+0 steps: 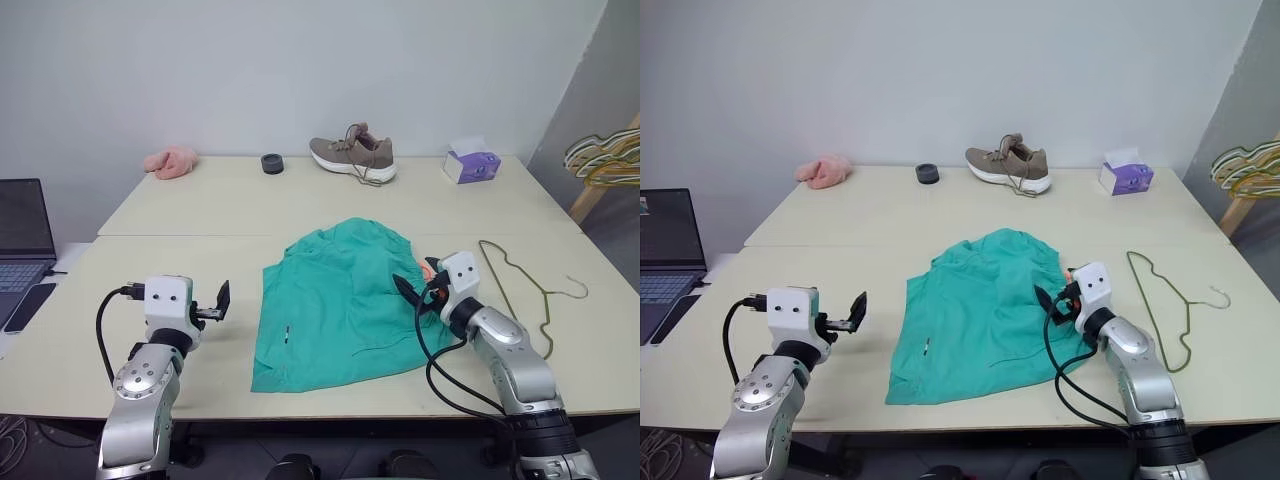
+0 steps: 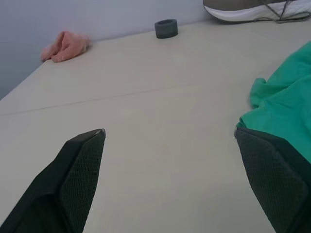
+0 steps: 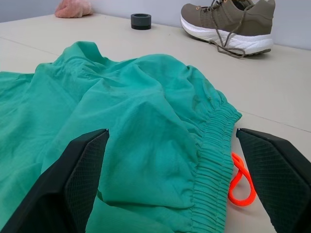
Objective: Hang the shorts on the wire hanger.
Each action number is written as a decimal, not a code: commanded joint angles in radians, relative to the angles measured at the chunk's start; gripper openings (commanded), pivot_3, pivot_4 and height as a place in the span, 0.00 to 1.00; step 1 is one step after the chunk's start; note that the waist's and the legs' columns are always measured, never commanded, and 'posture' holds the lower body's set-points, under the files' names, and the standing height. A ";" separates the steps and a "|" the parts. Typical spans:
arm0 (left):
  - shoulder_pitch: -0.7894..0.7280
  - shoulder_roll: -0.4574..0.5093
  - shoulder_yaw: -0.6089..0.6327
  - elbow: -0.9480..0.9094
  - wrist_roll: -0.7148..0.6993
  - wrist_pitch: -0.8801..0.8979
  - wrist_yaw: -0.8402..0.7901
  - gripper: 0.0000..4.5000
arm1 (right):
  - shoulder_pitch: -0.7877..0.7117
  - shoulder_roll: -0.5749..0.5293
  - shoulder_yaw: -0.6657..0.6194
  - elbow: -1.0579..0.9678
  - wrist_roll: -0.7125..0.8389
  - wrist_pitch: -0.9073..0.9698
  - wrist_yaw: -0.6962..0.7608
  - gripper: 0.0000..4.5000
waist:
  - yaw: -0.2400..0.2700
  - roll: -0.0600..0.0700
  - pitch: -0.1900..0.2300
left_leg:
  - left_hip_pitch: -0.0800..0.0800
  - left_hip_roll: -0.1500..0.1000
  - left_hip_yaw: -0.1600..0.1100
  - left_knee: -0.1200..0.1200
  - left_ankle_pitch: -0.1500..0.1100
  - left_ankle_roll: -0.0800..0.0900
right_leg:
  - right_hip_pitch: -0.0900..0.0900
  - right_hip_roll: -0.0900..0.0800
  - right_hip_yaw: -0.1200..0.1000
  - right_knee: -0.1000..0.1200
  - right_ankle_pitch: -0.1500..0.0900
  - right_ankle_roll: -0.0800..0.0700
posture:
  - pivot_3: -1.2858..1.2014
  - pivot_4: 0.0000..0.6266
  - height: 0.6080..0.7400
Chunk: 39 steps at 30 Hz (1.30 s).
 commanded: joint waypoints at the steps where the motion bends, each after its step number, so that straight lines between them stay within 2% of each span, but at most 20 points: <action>1: -0.011 0.009 0.005 -0.029 -0.004 -0.049 -0.009 1.00 | -0.007 -0.001 -0.011 -0.025 0.002 -0.025 -0.001 1.00 | 0.000 0.000 0.000 | 0.000 0.000 0.000 0.000 0.000 0.000 | 0.000 0.000 0.000 0.000 0.000 0.000 | 0.51 0.00 1.00; 23: 0.007 0.018 0.008 -0.031 0.005 -0.054 -0.006 1.00 | -0.006 -0.008 -0.004 -0.012 -0.009 -0.062 0.007 1.00 | 0.000 0.001 0.000 | 0.000 0.000 0.000 0.000 0.000 0.000 | 0.000 0.000 0.000 0.000 0.000 0.000 | 0.51 0.00 1.00; 32: 0.031 0.040 -0.007 -0.066 -0.098 -0.080 -0.155 1.00 | 0.003 -0.016 -0.005 -0.008 -0.033 -0.097 0.008 1.00 | -0.001 0.001 0.001 | 0.000 0.000 0.000 0.000 0.000 0.000 | 0.000 0.000 0.000 0.000 0.000 0.000 | 0.50 0.00 1.00; 36: 0.046 0.076 -0.051 -0.102 -0.163 -0.029 -0.264 1.00 | 0.021 -0.051 0.003 -0.056 0.032 -0.060 0.113 1.00 | -0.004 0.002 0.001 | 0.000 0.000 0.000 0.000 0.000 0.000 | 0.000 0.000 0.000 -0.001 0.000 0.000 | 0.48 0.00 1.00; 39: 0.069 0.169 -0.129 -0.156 -0.218 0.029 -0.417 1.00 | 0.058 -0.144 0.033 -0.147 0.098 -0.014 0.275 1.00 | -0.007 0.006 0.004 | -0.001 0.000 0.001 0.000 0.000 0.000 | 0.000 0.000 0.000 -0.001 -0.001 0.000 | 0.48 0.00 1.00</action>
